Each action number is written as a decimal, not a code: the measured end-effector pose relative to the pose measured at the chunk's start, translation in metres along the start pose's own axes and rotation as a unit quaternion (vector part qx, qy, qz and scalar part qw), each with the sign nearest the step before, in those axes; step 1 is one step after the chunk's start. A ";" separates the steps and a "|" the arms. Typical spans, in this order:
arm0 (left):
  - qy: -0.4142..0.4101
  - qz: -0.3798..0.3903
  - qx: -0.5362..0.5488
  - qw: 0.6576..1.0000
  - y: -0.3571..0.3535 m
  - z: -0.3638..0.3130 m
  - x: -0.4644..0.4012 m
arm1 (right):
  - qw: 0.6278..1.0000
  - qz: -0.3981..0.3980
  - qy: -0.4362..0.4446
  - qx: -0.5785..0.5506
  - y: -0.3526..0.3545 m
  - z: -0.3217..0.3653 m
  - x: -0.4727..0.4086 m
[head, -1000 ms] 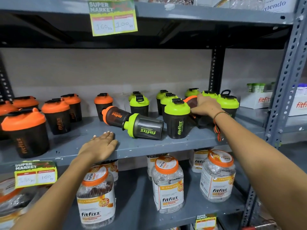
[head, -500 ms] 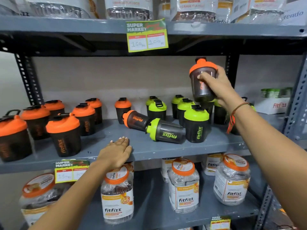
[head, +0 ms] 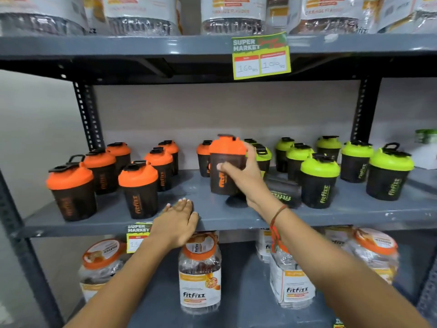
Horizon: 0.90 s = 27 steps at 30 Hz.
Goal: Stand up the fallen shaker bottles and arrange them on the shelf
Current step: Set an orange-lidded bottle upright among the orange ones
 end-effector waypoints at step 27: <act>-0.029 0.057 0.004 0.998 -0.002 0.010 -0.010 | 0.989 0.135 -0.009 0.055 -0.026 -0.019 0.007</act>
Point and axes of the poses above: each hand's wrist, its own x-axis away from the middle knuckle, its own y-axis out of the back of the hand, z = x × y, the point moved 7 cm from there along -x, towards the middle knuckle, and after that the axes turned 2 degrees about x, right-handed, at the moved point
